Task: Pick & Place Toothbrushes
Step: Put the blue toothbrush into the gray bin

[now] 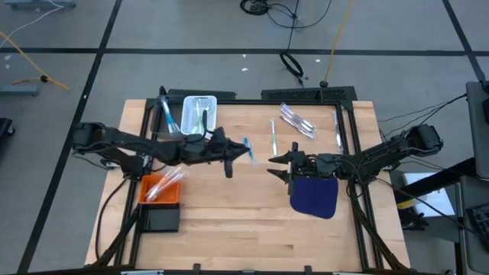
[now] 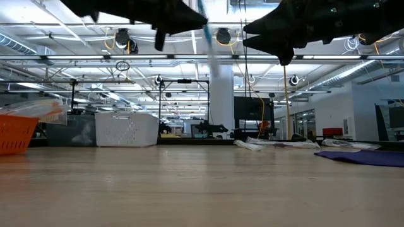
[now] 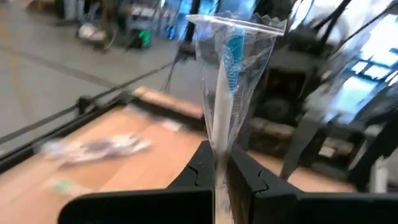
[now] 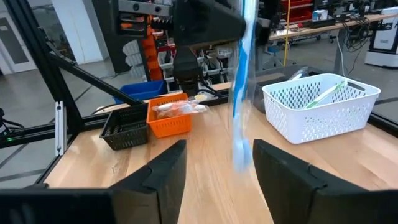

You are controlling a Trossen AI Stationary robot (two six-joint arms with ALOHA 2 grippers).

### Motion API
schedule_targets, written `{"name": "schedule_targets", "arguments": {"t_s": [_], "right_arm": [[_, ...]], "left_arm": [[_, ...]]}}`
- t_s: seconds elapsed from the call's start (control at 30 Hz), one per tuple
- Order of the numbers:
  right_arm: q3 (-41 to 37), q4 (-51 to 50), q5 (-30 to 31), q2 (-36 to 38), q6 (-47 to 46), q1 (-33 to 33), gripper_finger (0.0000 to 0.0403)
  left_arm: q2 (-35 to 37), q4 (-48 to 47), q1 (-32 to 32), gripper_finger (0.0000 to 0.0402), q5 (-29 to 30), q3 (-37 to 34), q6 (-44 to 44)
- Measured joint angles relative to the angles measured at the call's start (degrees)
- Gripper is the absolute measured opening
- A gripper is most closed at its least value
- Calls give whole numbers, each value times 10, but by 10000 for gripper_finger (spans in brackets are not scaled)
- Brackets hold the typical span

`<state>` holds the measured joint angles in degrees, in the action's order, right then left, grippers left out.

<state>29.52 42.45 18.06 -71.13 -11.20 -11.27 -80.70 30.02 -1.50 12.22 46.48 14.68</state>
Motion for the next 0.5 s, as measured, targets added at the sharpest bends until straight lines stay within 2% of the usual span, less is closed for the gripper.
{"name": "schedule_targets", "arguments": {"t_s": [0.17, 0.33, 0.5], "right_arm": [[0, -6, 0, 0, 0, 0, 170], [0, -6, 0, 0, 0, 0, 165], [0, -5, 0, 0, 0, 0, 165]], "left_arm": [[89, -178, 0, 4, 79, 0, 5], [179, -346, 0, 4, 192, 0, 39], [251, -451, 8, 4, 269, 0, 69]]}}
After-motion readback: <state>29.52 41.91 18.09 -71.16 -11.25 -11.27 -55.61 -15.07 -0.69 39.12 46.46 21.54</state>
